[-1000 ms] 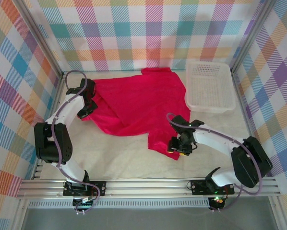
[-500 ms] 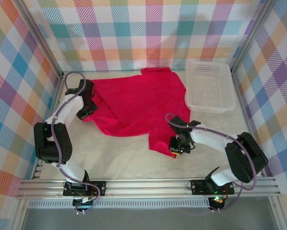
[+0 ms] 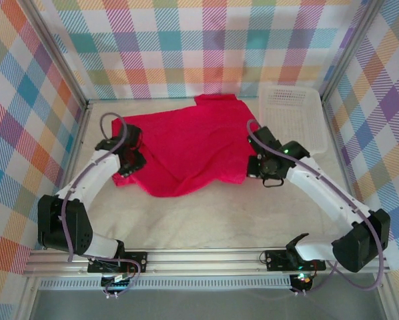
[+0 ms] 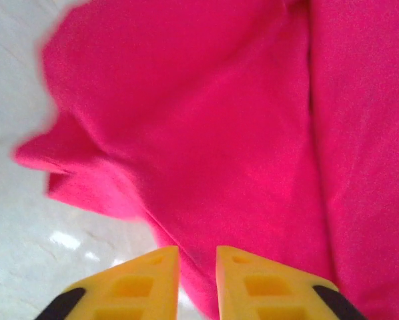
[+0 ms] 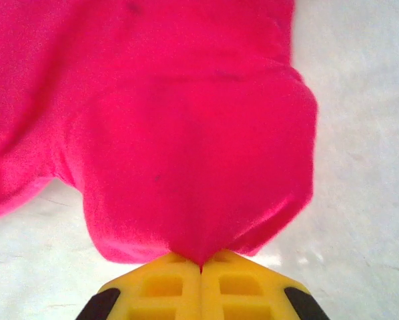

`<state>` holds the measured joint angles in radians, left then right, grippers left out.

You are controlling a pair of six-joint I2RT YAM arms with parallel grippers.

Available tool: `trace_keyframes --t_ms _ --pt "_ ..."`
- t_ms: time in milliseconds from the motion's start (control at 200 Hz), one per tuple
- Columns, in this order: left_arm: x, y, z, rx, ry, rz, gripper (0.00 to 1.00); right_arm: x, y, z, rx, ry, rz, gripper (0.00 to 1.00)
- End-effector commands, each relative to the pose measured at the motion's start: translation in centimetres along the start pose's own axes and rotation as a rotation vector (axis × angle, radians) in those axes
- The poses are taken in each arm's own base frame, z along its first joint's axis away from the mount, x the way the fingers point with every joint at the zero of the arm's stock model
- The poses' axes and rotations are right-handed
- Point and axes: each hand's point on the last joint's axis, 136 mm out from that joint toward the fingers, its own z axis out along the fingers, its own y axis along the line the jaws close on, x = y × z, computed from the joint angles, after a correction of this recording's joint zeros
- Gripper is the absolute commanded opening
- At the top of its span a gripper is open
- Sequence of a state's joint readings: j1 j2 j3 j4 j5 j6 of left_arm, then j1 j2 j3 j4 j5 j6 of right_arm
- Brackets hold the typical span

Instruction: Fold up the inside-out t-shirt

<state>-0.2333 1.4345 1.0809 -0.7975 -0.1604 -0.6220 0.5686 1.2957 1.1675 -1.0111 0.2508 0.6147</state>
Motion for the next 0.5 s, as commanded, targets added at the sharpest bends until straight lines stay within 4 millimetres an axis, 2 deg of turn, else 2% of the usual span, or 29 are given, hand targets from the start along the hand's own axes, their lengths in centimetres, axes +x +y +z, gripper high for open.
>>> trace_keyframes --t_ms 0,60,130,310,375,495 --pt "3.0 0.4 2.0 -0.041 0.079 0.027 0.36 3.9 -2.6 4.0 0.118 0.148 -0.010 0.00" --pt "3.2 1.8 2.2 -0.106 0.076 0.048 0.52 4.5 -3.2 4.9 0.143 0.165 -0.003 0.00" --pt "3.0 2.8 1.9 -0.144 0.072 0.054 0.62 4.5 -3.6 5.4 0.159 0.168 -0.007 0.00" --pt "1.2 5.0 2.6 -0.133 0.081 -0.045 0.71 3.8 -4.2 5.7 0.179 0.164 -0.007 0.00" --pt "0.6 5.6 4.0 -0.124 0.107 -0.087 0.71 3.6 -4.4 5.9 0.169 0.165 0.008 0.00" --pt "-0.2 5.2 7.2 -0.107 0.201 -0.123 0.71 3.2 -4.8 6.2 0.130 0.158 0.050 0.00"
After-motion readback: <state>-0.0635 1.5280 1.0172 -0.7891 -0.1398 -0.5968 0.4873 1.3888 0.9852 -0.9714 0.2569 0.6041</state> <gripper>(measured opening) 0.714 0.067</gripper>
